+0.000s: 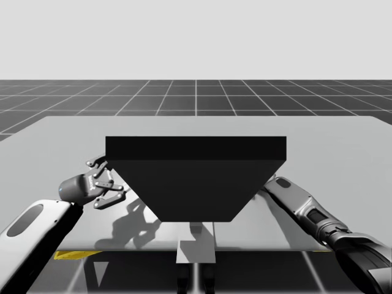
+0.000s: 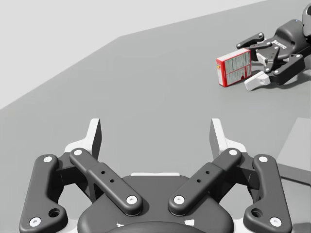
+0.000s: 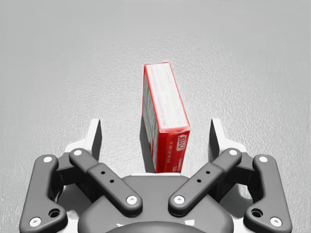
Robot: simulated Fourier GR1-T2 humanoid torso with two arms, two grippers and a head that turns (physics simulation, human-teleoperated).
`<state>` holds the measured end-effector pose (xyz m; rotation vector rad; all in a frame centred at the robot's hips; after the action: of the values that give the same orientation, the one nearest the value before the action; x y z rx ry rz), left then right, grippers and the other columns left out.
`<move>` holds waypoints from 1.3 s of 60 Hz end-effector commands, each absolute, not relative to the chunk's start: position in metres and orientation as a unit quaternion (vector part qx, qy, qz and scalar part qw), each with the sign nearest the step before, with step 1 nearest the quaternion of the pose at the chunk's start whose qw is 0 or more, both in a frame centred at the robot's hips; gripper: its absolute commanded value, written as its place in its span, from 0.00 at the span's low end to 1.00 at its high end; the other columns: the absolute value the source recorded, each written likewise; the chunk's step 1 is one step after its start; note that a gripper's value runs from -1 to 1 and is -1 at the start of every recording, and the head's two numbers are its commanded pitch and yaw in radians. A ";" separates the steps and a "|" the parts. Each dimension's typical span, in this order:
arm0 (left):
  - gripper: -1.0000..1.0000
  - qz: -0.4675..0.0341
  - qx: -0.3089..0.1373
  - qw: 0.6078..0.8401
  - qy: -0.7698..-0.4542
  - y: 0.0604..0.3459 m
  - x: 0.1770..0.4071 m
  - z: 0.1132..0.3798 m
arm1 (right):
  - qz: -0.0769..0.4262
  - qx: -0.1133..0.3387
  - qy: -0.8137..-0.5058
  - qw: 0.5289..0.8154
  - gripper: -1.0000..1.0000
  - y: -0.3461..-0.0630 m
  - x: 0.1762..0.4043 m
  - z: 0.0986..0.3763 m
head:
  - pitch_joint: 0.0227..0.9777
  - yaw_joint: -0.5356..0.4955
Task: Reach around the screen and pick up the object behind it.
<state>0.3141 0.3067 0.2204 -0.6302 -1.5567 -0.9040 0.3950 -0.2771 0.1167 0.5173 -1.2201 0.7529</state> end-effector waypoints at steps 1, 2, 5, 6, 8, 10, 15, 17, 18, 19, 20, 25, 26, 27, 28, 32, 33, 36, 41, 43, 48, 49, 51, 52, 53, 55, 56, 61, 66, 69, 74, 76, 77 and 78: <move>0.00 -0.404 -0.291 0.573 -0.651 0.307 0.311 0.219 | 0.317 0.278 -0.654 0.628 0.00 -0.274 0.403 0.116 | 0.27 0.50; 0.00 -0.404 -0.291 0.573 -0.651 0.307 0.311 0.219 | 0.317 0.278 -0.654 0.627 0.00 -0.274 0.403 0.117 | 0.27 0.50; 0.00 -0.404 -0.290 0.573 -0.652 0.307 0.311 0.218 | 0.317 0.277 -0.658 0.624 0.00 -0.274 0.402 0.121 | 0.27 0.50; 0.00 -0.404 -0.288 0.573 -0.652 0.307 0.311 0.218 | 0.318 0.275 -0.662 0.620 0.00 -0.274 0.401 0.123 | 0.27 0.50; 0.00 -0.405 -0.287 0.574 -0.652 0.307 0.311 0.218 | 0.317 0.276 -0.665 0.617 0.00 -0.274 0.401 0.125 | 0.27 0.50; 0.00 -0.405 -0.287 0.574 -0.651 0.307 0.311 0.218 | 0.317 0.277 -0.667 0.615 0.00 -0.274 0.399 0.127 | 0.27 0.50; 0.00 -0.406 -0.286 0.574 -0.651 0.306 0.311 0.217 | 0.317 0.281 -0.671 0.609 0.00 -0.275 0.398 0.130 | 0.27 0.50; 0.00 -0.407 -0.284 0.574 -0.651 0.306 0.312 0.217 | 0.317 0.284 -0.672 0.607 0.00 -0.276 0.398 0.131 | 0.27 0.50; 0.00 -0.407 -0.284 0.574 -0.651 0.305 0.312 0.217 | 0.316 0.283 -0.673 0.606 0.00 -0.276 0.398 0.131 | 0.27 0.50; 0.00 -0.407 -0.283 0.574 -0.651 0.305 0.312 0.217 | 0.316 0.281 -0.675 0.605 0.00 -0.276 0.398 0.130 | 0.27 0.50; 0.00 -0.407 -0.283 0.575 -0.651 0.305 0.312 0.217 | 0.316 0.271 -0.685 0.598 0.00 -0.276 0.398 0.130 | 0.27 0.50; 0.00 -0.409 -0.279 0.576 -0.650 0.305 0.312 0.216 | 0.298 0.233 -0.712 0.592 0.76 -0.277 0.398 0.126 | 0.27 0.50; 0.00 -0.409 -0.279 0.576 -0.650 0.305 0.313 0.216 | 0.295 0.230 -0.713 0.592 0.98 -0.278 0.398 0.126 | 0.27 0.50; 0.00 -0.410 -0.279 0.576 -0.650 0.305 0.313 0.216 | 0.294 0.228 -0.713 0.594 1.00 -0.278 0.398 0.125 | 0.27 0.50; 0.00 -0.410 -0.278 0.576 -0.650 0.305 0.313 0.216 | 0.293 0.229 -0.712 0.595 1.00 -0.279 0.398 0.125 | 0.27 0.50; 0.00 -0.410 -0.278 0.577 -0.650 0.305 0.313 0.216 | 0.290 0.223 -0.715 0.596 1.00 -0.283 0.398 0.123 | 0.27 0.50; 0.00 -0.410 -0.278 0.577 -0.650 0.305 0.313 0.216 | 0.290 0.223 -0.715 0.596 1.00 -0.283 0.398 0.123 | 0.27 0.50; 0.00 -0.410 -0.277 0.577 -0.650 0.305 0.313 0.216 | 0.289 0.220 -0.715 0.598 1.00 -0.287 0.398 0.122 | 0.27 0.50; 0.00 -0.410 -0.277 0.577 -0.650 0.305 0.313 0.216 | 0.288 0.220 -0.714 0.599 1.00 -0.291 0.396 0.122 | 0.26 0.50; 0.00 -0.409 -0.278 0.576 -0.650 0.305 0.313 0.216 | 0.287 0.217 -0.715 0.599 1.00 -0.295 0.394 0.122 | 0.26 0.50; 0.00 -0.410 -0.279 0.575 -0.651 0.305 0.313 0.217 | 0.284 0.213 -0.718 0.599 1.00 -0.304 0.390 0.123 | 0.26 0.50; 0.00 -0.410 -0.279 0.575 -0.651 0.305 0.313 0.217 | 0.284 0.213 -0.718 0.599 1.00 -0.305 0.389 0.123 | 0.26 0.50; 0.00 -0.409 -0.279 0.575 -0.651 0.305 0.313 0.217 | 0.283 0.210 -0.719 0.599 1.00 -0.309 0.387 0.124 | 0.26 0.50; 0.00 -0.410 -0.279 0.575 -0.651 0.305 0.313 0.217 | 0.282 0.209 -0.720 0.599 1.00 -0.311 0.386 0.124 | 0.26 0.50; 0.00 -0.410 -0.278 0.575 -0.652 0.305 0.313 0.218 | 0.281 0.205 -0.722 0.599 1.00 -0.314 0.384 0.124 | 0.26 0.50; 0.00 -0.410 -0.278 0.575 -0.652 0.306 0.313 0.218 | 0.280 0.203 -0.723 0.598 1.00 -0.317 0.382 0.125 | 0.26 0.50; 0.00 -0.409 -0.278 0.574 -0.652 0.306 0.313 0.218 | 0.279 0.203 -0.723 0.598 1.00 -0.321 0.380 0.125 | 0.26 0.50; 0.00 -0.409 -0.278 0.574 -0.653 0.306 0.313 0.218 | 0.276 0.193 -0.727 0.598 1.00 -0.333 0.373 0.126 | 0.26 0.50; 0.00 -0.409 -0.277 0.574 -0.653 0.306 0.313 0.218 | 0.271 0.182 -0.732 0.598 1.00 -0.347 0.364 0.127 | 0.26 0.50; 0.00 -0.409 -0.278 0.574 -0.653 0.307 0.313 0.218 | 0.266 0.172 -0.735 0.599 1.00 -0.356 0.359 0.127 | 0.26 0.50; 0.00 -0.409 -0.278 0.573 -0.653 0.307 0.312 0.219 | 0.257 0.164 -0.740 0.600 1.00 -0.369 0.351 0.127 | 0.26 0.50; 0.00 -0.409 -0.278 0.573 -0.654 0.307 0.312 0.219 | 0.249 0.156 -0.744 0.600 1.00 -0.377 0.347 0.128 | 0.25 0.50; 0.00 -0.409 -0.278 0.573 -0.654 0.307 0.312 0.219 | 0.249 0.156 -0.744 0.600 1.00 -0.377 0.347 0.128 | 0.25 0.50; 0.00 -0.409 -0.278 0.573 -0.653 0.307 0.312 0.219 | 0.245 0.155 -0.745 0.600 1.00 -0.380 0.345 0.130 | 0.25 0.50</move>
<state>0.3143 0.3071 0.2189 -0.6137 -1.5503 -0.9344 0.3536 -0.3480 0.1138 0.3107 -1.3385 0.7159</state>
